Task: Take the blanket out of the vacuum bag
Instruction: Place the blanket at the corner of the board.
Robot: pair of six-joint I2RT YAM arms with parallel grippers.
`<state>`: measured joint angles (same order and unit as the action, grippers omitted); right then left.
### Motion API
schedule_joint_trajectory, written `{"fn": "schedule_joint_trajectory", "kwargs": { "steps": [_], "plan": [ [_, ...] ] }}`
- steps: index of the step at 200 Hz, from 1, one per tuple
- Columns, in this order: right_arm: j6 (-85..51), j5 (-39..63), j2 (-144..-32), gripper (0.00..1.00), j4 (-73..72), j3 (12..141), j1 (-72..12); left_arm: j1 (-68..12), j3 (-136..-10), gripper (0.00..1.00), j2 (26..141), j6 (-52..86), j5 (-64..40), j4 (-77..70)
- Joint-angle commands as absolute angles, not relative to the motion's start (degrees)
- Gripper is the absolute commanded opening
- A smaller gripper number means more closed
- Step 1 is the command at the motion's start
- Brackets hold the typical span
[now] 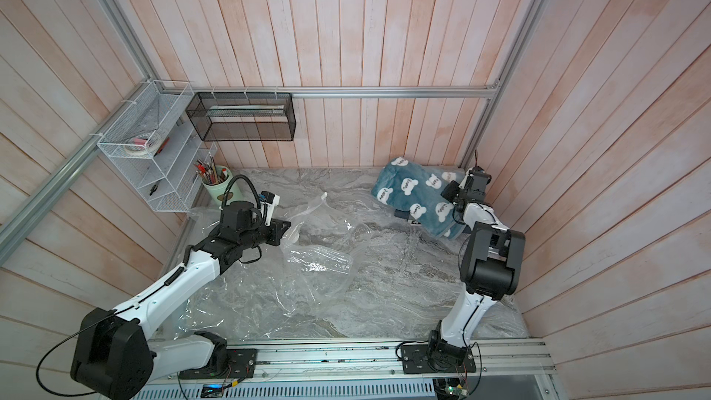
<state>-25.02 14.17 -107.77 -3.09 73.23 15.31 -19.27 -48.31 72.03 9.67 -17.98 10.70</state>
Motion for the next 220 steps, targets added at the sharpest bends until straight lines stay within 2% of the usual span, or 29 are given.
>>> {"fn": "schedule_joint_trajectory", "kwargs": {
  "steps": [1, 101, 162, 164, 174, 184, 199, 220],
  "plan": [
    [-24.1, 15.6, -108.3, 0.0, -1.3, 73.0, 15.3, -19.0, -50.3, 0.0, 70.5, 8.8, -18.8, 10.1],
    [-25.0, 14.2, -101.7, 0.0, -6.2, 70.3, 15.5, -19.0, -49.4, 0.0, 70.4, 9.3, -19.0, 9.1],
    [-24.5, 11.7, -104.0, 0.0, -3.5, 74.1, 15.9, -19.1, -49.2, 0.0, 70.4, 9.2, -18.9, 9.4],
    [-24.4, 11.7, -104.2, 0.03, -3.1, 74.3, 15.9, -19.1, -49.2, 0.0, 70.3, 9.2, -18.9, 9.4],
    [-23.5, 11.7, -105.1, 0.33, -1.4, 75.2, 15.8, -19.0, -49.1, 0.0, 70.3, 9.3, -18.9, 9.3],
    [-22.7, 11.1, -105.8, 0.5, -0.1, 75.3, 15.9, -19.1, -49.1, 0.0, 70.3, 9.3, -19.0, 9.2],
    [-21.6, 9.9, -106.4, 0.6, 0.7, 75.0, 15.9, -19.1, -49.1, 0.0, 70.4, 9.2, -19.2, 9.3],
    [-20.3, 10.5, -107.8, 0.62, 1.9, 75.3, 15.9, -19.0, -49.4, 0.0, 70.7, 9.1, -19.1, 9.5]
  ]
}}
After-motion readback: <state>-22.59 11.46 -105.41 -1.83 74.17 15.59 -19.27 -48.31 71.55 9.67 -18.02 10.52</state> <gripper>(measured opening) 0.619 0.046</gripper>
